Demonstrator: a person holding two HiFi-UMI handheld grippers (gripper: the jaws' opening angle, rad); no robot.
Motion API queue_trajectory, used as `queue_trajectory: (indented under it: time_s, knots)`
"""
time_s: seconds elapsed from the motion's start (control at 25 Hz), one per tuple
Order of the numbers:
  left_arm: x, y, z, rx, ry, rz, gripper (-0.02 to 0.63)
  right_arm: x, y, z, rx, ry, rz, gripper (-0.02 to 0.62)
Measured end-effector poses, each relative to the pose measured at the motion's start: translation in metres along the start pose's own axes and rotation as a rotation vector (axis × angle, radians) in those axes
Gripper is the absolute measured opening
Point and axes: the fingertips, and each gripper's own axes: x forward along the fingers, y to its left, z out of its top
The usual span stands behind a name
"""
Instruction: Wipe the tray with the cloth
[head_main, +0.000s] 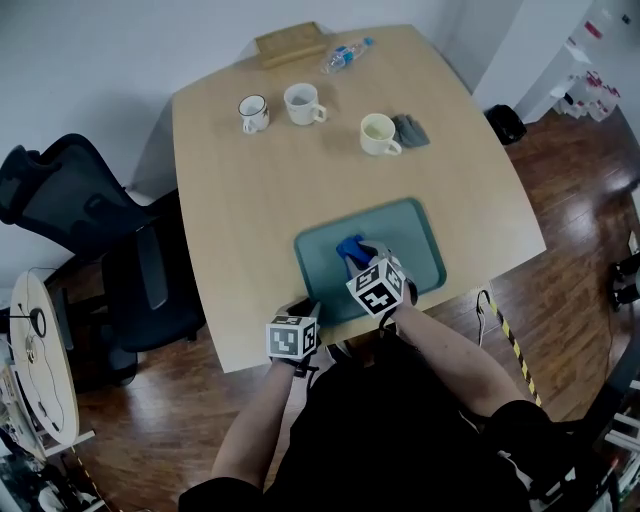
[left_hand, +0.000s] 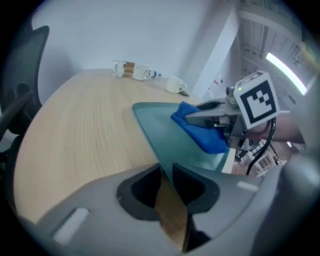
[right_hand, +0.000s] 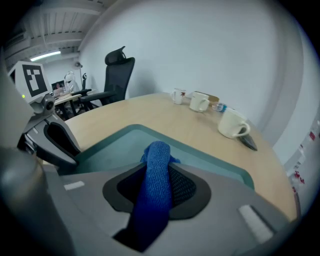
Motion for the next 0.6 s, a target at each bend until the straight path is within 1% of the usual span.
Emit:
queue_trajectory:
  time_s: [0.2,0.36,0.48,0.6]
  knots:
    - [-0.001,-0.001,0.001,-0.015,-0.006,0.024,0.077,-0.028,-0.085,-0.045,0.095,0.035,-0.142,0.115]
    - [0.0,-0.003,0.004,-0.018,-0.008,0.041,0.075,-0.049,-0.139,-0.073,0.147,0.059,-0.23,0.115]
    - [0.001,-0.004,0.004,-0.013,-0.006,0.042,0.077,-0.055,-0.153,-0.08,0.2,0.046,-0.255,0.115]
    - [0.001,-0.002,0.004,-0.019,-0.014,0.039,0.075,-0.046,-0.138,-0.078,0.278,0.024,-0.246,0.115]
